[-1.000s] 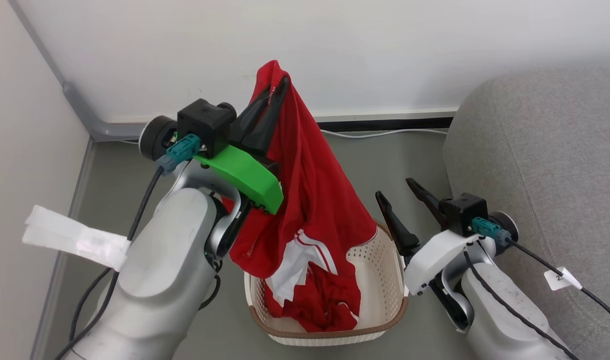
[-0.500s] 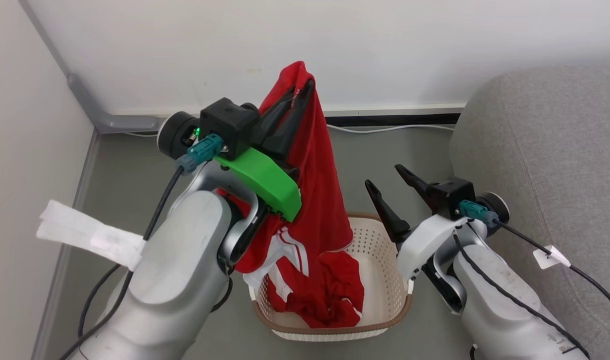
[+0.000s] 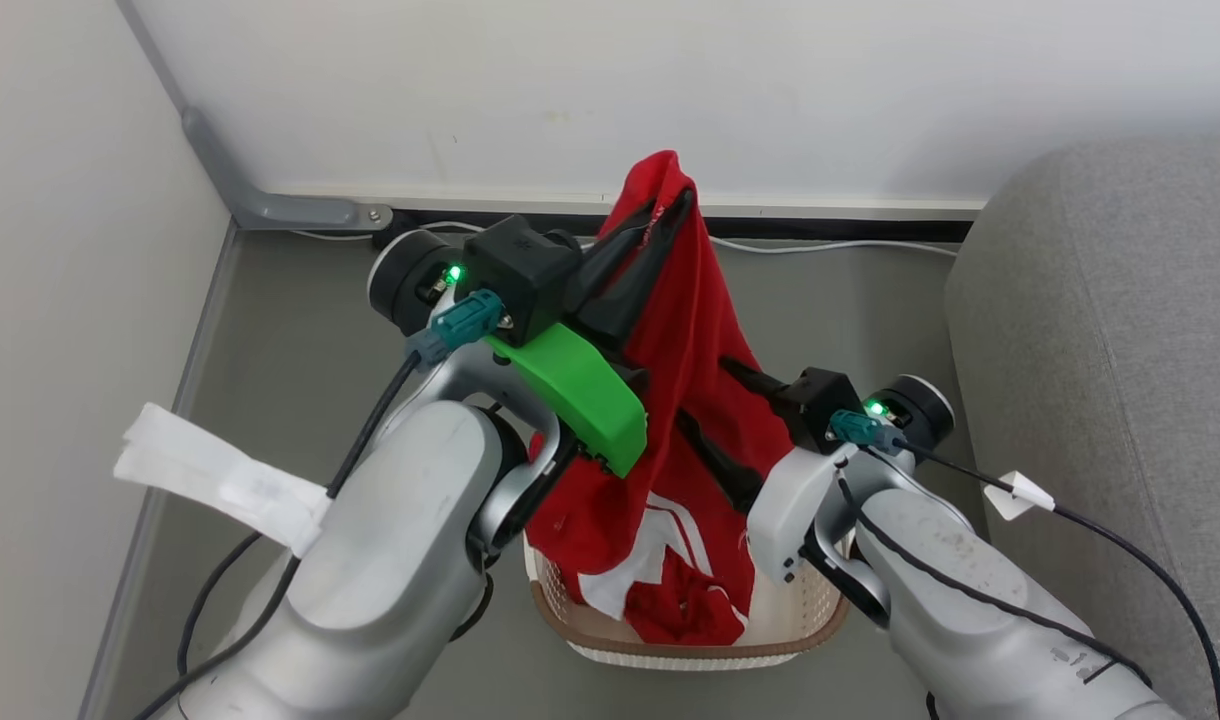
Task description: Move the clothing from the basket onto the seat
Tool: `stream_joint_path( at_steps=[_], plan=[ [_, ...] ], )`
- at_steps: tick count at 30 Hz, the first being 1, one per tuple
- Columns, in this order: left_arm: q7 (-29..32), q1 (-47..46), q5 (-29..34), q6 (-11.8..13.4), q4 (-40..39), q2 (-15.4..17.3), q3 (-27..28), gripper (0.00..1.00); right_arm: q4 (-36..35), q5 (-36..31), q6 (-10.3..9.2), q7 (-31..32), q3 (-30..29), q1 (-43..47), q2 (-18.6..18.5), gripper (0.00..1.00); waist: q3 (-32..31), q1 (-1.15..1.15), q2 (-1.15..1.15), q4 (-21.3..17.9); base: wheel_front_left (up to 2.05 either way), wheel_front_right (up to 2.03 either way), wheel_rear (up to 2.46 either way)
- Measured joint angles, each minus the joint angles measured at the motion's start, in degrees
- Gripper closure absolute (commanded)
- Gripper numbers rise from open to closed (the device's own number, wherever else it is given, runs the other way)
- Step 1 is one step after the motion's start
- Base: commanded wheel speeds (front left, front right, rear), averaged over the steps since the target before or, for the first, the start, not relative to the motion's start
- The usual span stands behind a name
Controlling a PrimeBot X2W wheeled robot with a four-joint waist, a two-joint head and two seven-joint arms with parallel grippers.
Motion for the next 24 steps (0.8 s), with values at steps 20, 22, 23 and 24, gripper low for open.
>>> stream_joint_path(
  at_steps=[20, 22, 23, 24],
  plan=[
    [0.96, 0.02, -0.55, 0.19, -7.03, 0.02, -2.75, 1.0, 4.91, 6.23, 0.0, -0.02, 4.28, -5.37, -1.11, 0.45, 0.18, 0.0, 0.0, 1.67, 0.0, 0.0, 0.0],
    [1.01, 0.02, -0.56, 0.58, -7.62, 0.02, -2.9, 1.0, 5.14, 6.53, 0.0, -0.04, 4.53, -5.87, -1.01, 0.28, 0.26, 0.0, 0.0, 1.49, 0.0, 0.0, 0.0],
    [1.01, 0.02, -0.58, 0.58, -7.89, 0.02, -2.94, 1.0, 5.34, 6.6, 0.0, -0.09, 4.57, -6.21, -0.98, 0.18, 0.29, 0.0, 0.0, 1.39, 0.0, 0.0, 0.0],
    [1.02, 0.02, -0.68, 0.59, -8.18, 0.02, -3.01, 1.0, 5.49, 6.8, 0.0, -0.1, 4.67, -6.61, -0.98, 0.23, 0.33, 0.0, 0.0, 1.29, 0.0, 0.0, 0.0]
  ],
)
